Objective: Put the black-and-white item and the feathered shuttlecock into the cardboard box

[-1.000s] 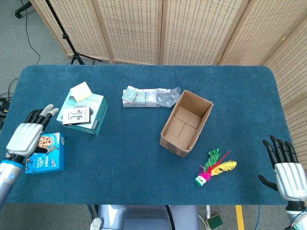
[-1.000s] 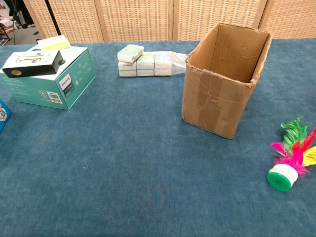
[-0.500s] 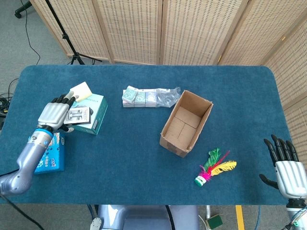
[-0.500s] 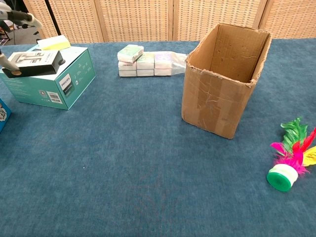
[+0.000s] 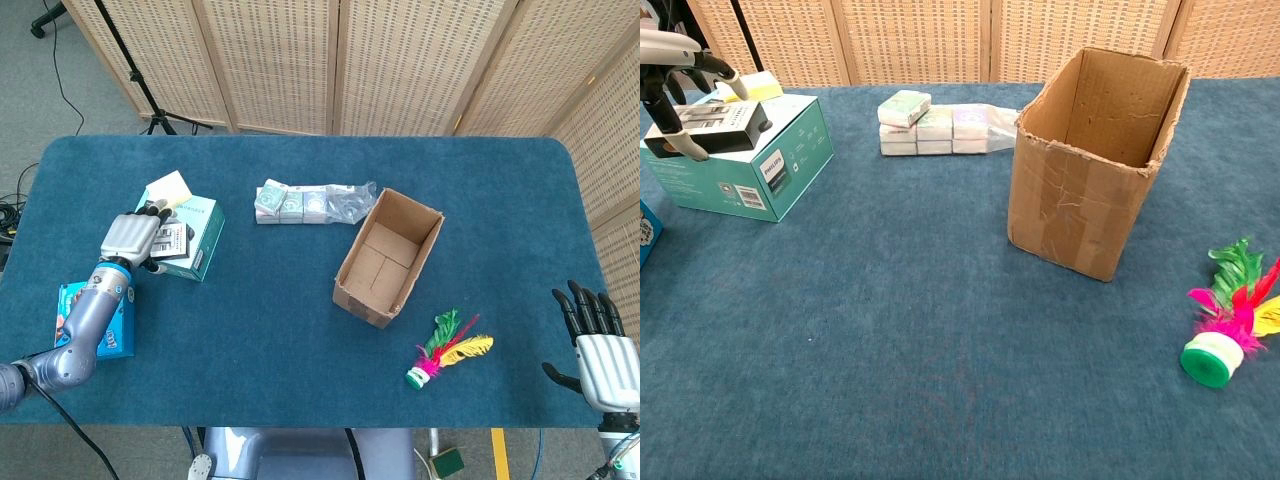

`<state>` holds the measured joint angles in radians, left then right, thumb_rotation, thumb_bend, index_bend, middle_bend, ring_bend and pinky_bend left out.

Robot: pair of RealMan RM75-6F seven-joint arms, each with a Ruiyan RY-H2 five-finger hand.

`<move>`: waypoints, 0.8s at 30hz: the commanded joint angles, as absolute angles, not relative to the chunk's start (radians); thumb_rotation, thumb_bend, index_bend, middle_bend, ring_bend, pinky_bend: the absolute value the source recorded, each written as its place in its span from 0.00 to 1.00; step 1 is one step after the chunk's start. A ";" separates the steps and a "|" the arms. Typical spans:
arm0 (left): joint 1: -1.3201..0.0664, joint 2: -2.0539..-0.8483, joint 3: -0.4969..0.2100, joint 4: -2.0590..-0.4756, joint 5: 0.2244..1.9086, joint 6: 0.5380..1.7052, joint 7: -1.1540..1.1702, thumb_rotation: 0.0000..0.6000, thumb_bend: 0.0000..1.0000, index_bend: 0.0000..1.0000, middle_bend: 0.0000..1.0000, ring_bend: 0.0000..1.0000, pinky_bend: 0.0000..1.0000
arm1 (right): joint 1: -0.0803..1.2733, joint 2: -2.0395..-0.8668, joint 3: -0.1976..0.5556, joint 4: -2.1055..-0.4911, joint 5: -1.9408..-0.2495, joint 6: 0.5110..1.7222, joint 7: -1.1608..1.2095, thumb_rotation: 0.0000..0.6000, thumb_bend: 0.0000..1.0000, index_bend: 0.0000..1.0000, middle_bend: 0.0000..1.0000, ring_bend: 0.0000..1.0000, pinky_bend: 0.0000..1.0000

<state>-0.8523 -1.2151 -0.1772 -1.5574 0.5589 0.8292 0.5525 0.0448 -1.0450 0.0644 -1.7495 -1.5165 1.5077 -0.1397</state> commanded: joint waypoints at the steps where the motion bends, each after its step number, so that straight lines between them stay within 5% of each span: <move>1: -0.860 -1.226 -0.170 -1.549 0.552 0.847 0.558 1.00 0.03 0.28 0.27 0.25 0.33 | 0.045 -1.045 0.065 -1.748 -1.514 1.507 -0.137 1.00 0.00 0.00 0.00 0.00 0.00; 13: -0.860 -1.229 -0.168 -1.573 0.573 0.899 0.533 1.00 0.10 0.35 0.35 0.32 0.39 | 0.047 -1.043 0.065 -1.749 -1.509 1.503 -0.129 1.00 0.00 0.00 0.00 0.00 0.00; 24: -0.840 -1.105 -0.210 -1.797 0.716 1.012 0.510 1.00 0.12 0.37 0.37 0.33 0.39 | 0.047 -1.035 0.064 -1.754 -1.506 1.500 -0.112 1.00 0.00 0.00 0.00 0.00 0.00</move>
